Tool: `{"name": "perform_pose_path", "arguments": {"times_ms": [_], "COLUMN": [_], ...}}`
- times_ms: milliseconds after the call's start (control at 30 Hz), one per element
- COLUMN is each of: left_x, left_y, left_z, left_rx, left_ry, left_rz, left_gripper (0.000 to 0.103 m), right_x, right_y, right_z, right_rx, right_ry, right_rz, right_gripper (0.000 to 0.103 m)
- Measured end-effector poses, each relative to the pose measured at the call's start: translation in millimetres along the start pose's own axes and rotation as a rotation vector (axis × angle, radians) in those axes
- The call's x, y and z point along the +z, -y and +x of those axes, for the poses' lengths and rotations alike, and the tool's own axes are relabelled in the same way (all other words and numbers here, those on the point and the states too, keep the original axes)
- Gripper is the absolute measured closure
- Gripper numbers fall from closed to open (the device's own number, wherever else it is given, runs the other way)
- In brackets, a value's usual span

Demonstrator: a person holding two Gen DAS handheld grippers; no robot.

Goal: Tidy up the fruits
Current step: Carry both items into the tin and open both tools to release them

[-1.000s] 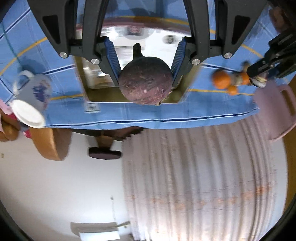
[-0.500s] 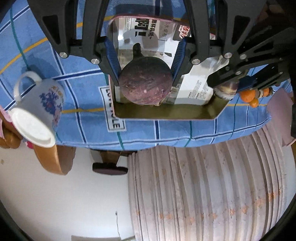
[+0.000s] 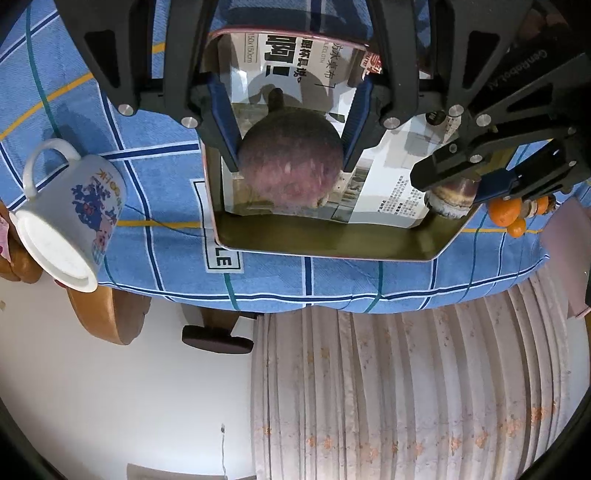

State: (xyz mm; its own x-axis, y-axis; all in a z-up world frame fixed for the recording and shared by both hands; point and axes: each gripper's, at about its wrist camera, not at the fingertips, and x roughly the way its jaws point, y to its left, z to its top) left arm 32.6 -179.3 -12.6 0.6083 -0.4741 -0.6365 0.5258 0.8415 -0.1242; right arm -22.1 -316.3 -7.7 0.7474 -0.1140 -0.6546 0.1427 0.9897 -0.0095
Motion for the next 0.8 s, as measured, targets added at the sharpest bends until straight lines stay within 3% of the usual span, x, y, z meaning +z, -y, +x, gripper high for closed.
{"name": "perform_pose_path", "arguments": {"times_ms": [133,300,367,433,633,800], "left_x": [2,6,8,10,3,-10], "left_y": [-2,-7,-8,-12,-38,-63], "left_z": [-5,-22,-31,-42,-57,-69], "left_rx": [0.005,-0.001,0.029,0.060,0.129,0.265], "left_ry": [0.012,0.055,0.088,0.136,0.156,0.174], "left_rz": [-0.020,-0.062,-0.061,-0.064,-0.094,-0.063], "left_gripper": [0.045,0.019,0.002,0.000,0.000,0.000], "right_x": [0,3,3,3,2,-1], "right_y": [4,13,14,14,8,-3], "right_z": [-2,-14,-21,-28,-37,-48], "right_rx": [0.028,0.065,0.061,0.046,0.016,-0.044], "right_ry": [0.012,0.079,0.124,0.178,0.249,0.300], "right_rz": [0.032,0.093,0.102,0.114,0.134,0.116], "right_gripper": [0.047,0.047,0.039,0.030,0.029,0.029]}}
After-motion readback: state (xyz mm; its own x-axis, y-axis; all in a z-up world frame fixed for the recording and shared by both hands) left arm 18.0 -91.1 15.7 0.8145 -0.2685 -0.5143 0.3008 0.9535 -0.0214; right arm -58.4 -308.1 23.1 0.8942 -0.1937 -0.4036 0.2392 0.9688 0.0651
